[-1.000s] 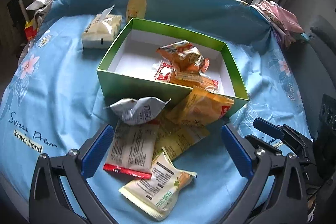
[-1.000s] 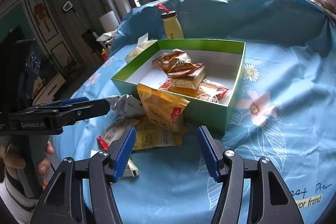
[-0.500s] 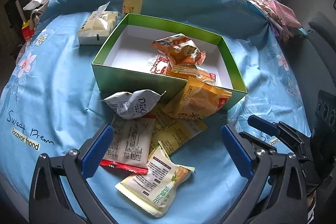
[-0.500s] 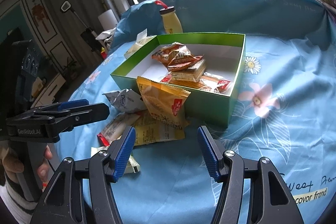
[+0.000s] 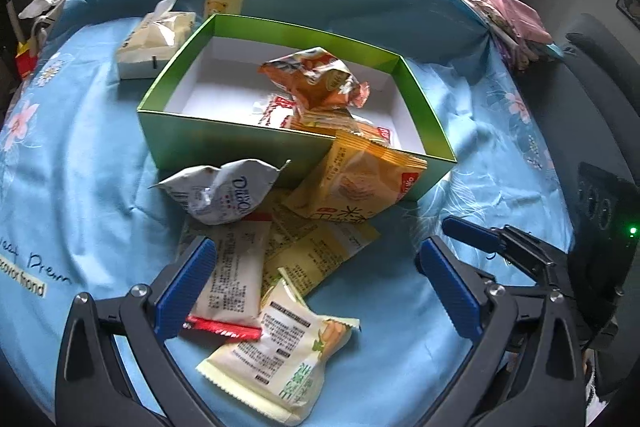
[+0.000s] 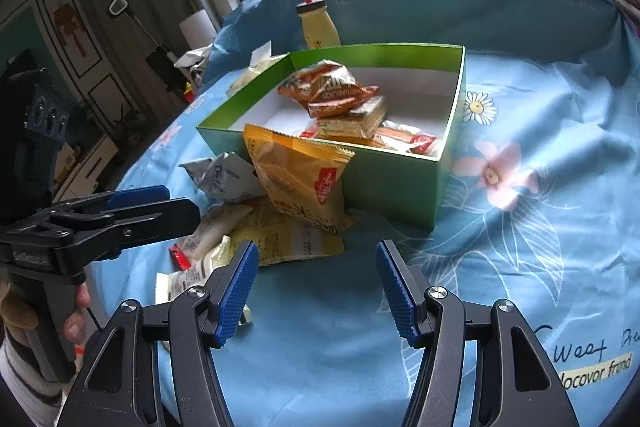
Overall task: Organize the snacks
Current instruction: 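Grasp the orange red-labelled cake pack with the left tool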
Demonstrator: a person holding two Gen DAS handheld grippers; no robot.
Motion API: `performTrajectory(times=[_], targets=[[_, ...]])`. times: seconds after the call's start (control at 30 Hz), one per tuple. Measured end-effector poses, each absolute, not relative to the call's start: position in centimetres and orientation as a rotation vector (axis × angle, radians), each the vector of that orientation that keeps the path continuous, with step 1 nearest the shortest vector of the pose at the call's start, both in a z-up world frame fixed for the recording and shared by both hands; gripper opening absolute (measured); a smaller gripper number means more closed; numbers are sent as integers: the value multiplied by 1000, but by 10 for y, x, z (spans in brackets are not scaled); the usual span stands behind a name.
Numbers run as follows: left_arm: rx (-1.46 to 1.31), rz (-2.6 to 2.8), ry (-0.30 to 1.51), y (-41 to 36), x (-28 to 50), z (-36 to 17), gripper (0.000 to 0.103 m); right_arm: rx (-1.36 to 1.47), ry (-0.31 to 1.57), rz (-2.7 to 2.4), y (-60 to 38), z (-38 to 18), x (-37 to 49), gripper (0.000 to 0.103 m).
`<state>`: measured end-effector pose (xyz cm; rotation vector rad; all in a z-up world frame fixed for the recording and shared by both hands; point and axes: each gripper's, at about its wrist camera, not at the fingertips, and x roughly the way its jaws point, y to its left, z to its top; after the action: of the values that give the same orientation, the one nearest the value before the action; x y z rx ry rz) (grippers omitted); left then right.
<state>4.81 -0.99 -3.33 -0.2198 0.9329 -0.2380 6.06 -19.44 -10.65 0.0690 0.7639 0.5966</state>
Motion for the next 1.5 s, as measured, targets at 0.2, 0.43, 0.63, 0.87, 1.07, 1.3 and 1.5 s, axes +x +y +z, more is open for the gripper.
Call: performTrajectory(times=[0.2,0.43,0.63,0.87,1.07,1.3,1.5], targets=[[-251,-351,900,-19,57,-34,102,96,759,612,-193,-115,70,62],[-245,-391,904,-32,79,-42,92,101,741,646,-186,-120,81,62],[-217,-382,909,-38,97,-48,78,90,734,661,-175,-123,92,62],[-244,-399,938,-35,111,-59,63,92,734,687,-166,-125,102,48],[-237,-389,934,-38,107,-56,62,76,730,661,-164,-125,105,34],[-211,-377,916,-43,94,-47,61,109,716,675,-173,-119,96,33],[-199,-374,900,-45,76,-34,61,114,698,680,-177,-109,78,33]])
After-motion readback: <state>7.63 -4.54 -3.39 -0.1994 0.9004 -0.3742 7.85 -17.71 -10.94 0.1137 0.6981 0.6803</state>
